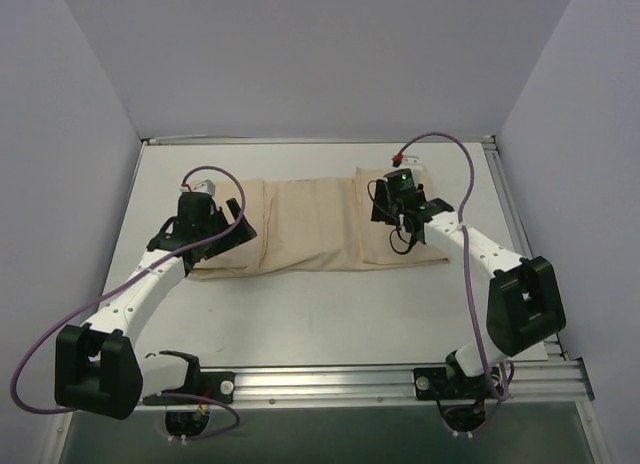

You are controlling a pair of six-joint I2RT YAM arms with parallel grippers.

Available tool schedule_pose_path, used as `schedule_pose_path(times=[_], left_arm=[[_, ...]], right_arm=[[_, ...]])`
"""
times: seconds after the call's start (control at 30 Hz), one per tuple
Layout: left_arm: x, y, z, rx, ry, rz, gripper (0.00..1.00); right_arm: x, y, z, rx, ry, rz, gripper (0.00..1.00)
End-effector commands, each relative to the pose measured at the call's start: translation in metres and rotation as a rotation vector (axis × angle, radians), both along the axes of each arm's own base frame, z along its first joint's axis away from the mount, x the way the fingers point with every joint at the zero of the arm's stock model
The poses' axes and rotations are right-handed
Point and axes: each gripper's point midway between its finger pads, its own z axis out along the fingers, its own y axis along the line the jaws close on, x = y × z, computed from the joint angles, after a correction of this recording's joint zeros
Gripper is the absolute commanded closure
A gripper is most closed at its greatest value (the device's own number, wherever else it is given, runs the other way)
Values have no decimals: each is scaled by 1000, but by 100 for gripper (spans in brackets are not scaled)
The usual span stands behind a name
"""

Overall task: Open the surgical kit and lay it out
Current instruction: Open the surgical kit at the center of the board.

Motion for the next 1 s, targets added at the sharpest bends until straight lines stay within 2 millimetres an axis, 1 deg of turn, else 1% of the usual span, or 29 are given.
schedule_pose_path(times=[0.0,0.03,0.1,0.13,0.3,0.33,0.4,0.43,0.5,0.6,0.63,0.7,0.8,0.9,0.97], left_arm=[[5,-7,16,-4,-53,-13,6],[4,-9,16,-7,-52,-16,6],[3,-12,14,-4,-48,-29,6],[3,-13,13,-5,-48,-31,6],[4,-18,4,-5,-21,-49,6],[4,-19,3,-6,-19,-52,6],[4,-20,3,-9,-23,-53,6],[4,-20,3,-10,-24,-53,6],[4,-20,4,-9,-28,-56,6],[4,-20,5,-7,-30,-58,6],[4,-20,4,-4,-26,-59,6],[4,-20,2,-5,-23,-64,6],[5,-21,1,-7,-21,-65,6],[5,-22,0,-9,-20,-67,6],[6,-22,1,-9,-24,-66,6]], right_arm=[[-12,32,-24,56,60,116,46],[-18,38,-35,49,86,129,48],[-21,40,-44,49,104,130,50],[-24,41,-51,43,123,138,49],[-23,49,-66,35,148,164,46],[-24,50,-72,29,162,164,46],[-25,56,-75,27,170,180,45],[-27,58,-81,21,186,186,44],[-28,65,-87,16,197,195,43],[-29,68,-90,3,199,196,42],[-23,72,-89,11,177,197,41],[-24,71,-93,-7,182,191,40],[-21,68,-97,-45,185,171,40],[-24,60,-103,-117,206,143,43],[-24,57,-101,-156,210,128,45]])
